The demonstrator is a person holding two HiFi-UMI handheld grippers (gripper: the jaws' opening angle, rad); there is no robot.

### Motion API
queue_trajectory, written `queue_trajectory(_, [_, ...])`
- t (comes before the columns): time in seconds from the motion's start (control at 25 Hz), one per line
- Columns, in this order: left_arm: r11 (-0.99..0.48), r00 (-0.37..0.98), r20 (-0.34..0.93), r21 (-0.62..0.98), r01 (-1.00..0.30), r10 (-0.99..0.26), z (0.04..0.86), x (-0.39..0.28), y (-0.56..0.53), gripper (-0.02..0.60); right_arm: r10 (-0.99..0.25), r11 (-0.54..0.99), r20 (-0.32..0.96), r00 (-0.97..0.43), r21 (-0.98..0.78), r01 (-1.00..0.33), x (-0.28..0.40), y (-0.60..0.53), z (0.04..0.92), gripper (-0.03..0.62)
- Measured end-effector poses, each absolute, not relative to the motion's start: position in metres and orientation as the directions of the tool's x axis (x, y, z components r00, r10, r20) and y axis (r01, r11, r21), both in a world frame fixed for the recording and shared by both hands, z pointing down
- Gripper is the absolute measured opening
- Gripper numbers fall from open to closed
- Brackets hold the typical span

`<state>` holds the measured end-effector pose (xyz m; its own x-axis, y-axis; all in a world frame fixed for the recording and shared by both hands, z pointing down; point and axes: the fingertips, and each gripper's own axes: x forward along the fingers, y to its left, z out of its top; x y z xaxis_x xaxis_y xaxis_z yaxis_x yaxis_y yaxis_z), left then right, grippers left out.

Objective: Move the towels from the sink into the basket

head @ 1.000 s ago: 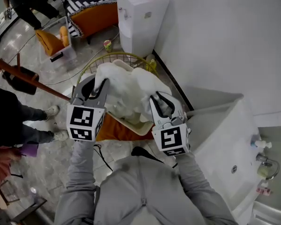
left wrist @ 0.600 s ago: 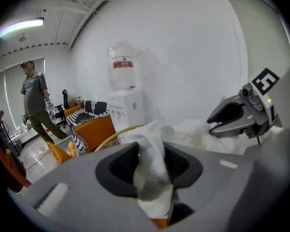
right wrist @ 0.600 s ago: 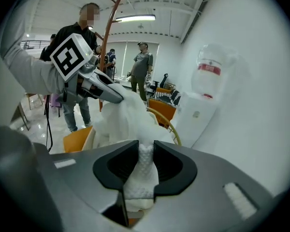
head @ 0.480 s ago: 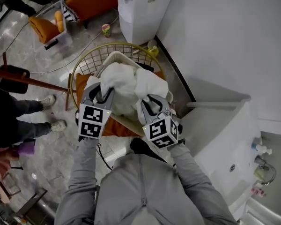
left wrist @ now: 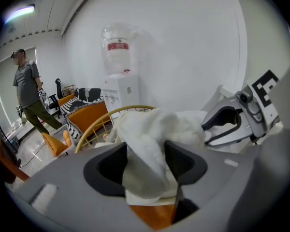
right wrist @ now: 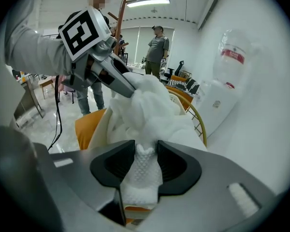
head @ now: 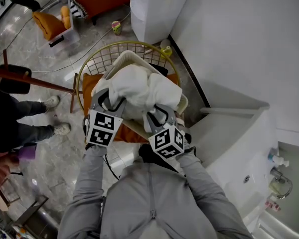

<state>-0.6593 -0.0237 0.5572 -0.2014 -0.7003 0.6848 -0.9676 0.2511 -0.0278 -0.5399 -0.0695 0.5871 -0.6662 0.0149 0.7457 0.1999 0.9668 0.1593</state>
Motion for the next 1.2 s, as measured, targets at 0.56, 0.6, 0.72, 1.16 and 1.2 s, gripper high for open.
queue_trajectory(0.56, [0.271, -0.273, 0.621, -0.101, -0.957, -0.735, 0.503, -0.648, 0.002, 0.318, -0.116, 0.982, 0.595, -0.796, 0.191, -0.001, -0.522, -0.086, 0.511, 0.179])
queue_trajectory(0.6, [0.273, -0.280, 0.612, -0.107, -0.956, -0.740, 0.496, -0.646, 0.004, 0.318, -0.127, 0.980, 0.577, -0.807, 0.196, -0.014, -0.519, -0.086, 0.503, 0.179])
queue_trajectory(0.72, [0.283, -0.302, 0.579, -0.125, -0.951, -0.757, 0.477, -0.638, 0.013, 0.318, -0.160, 0.977, 0.521, -0.838, 0.204, -0.060, -0.511, -0.085, 0.480, 0.179])
queue_trajectory(1.16, [0.402, -0.427, 0.330, -0.146, -0.904, -0.842, 0.378, -0.609, 0.082, 0.318, -0.302, 0.951, 0.242, -0.922, 0.136, -0.277, -0.456, -0.080, 0.371, 0.179])
queue_trajectory(1.2, [0.409, -0.435, 0.313, -0.148, -0.900, -0.844, 0.371, -0.605, 0.091, 0.318, -0.314, 0.948, 0.218, -0.924, 0.131, -0.291, -0.449, -0.078, 0.363, 0.179])
